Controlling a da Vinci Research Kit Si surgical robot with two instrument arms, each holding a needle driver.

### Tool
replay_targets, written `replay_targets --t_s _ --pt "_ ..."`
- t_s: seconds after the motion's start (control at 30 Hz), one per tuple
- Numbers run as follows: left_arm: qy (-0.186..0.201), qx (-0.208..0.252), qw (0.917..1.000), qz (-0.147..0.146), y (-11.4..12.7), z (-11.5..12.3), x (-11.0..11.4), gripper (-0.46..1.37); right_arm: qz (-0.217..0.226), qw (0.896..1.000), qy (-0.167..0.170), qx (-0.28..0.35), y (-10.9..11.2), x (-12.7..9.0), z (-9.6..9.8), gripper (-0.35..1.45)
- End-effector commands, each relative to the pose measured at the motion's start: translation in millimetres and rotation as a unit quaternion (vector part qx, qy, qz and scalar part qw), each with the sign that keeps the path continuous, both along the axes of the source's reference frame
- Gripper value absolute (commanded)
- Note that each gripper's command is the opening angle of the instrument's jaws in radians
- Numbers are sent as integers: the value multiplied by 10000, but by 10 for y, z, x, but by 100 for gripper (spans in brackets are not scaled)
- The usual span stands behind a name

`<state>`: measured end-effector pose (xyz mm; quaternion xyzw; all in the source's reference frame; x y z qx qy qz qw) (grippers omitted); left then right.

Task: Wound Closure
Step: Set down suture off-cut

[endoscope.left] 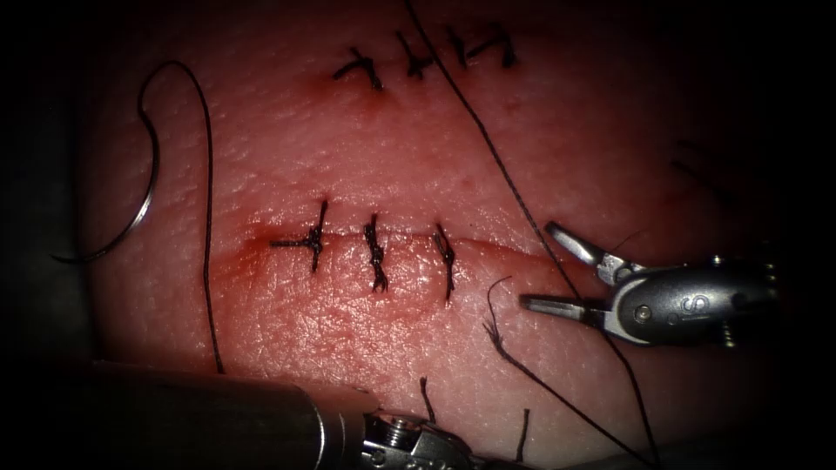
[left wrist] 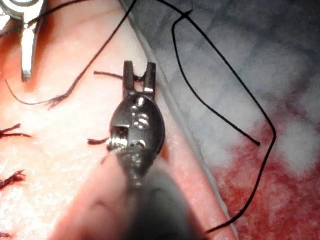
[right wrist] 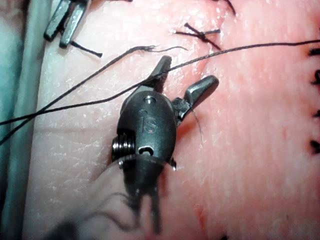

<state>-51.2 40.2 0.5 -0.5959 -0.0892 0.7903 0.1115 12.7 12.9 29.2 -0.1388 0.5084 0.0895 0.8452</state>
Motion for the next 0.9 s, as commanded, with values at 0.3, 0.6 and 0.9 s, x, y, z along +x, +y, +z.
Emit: replay_targets --t_s 0.3,0.6,0.9 --pt "525 109 9981 -320 14 25 38 59 -20 10000 21 0 0 -2 0 109" --pt "570 289 9969 -460 12 25 59 57 -18 10000 20 1 0 -1 0 111" --pt "442 615 9953 -611 19 -16 60 52 -11 10000 15 0 1 0 1 111"
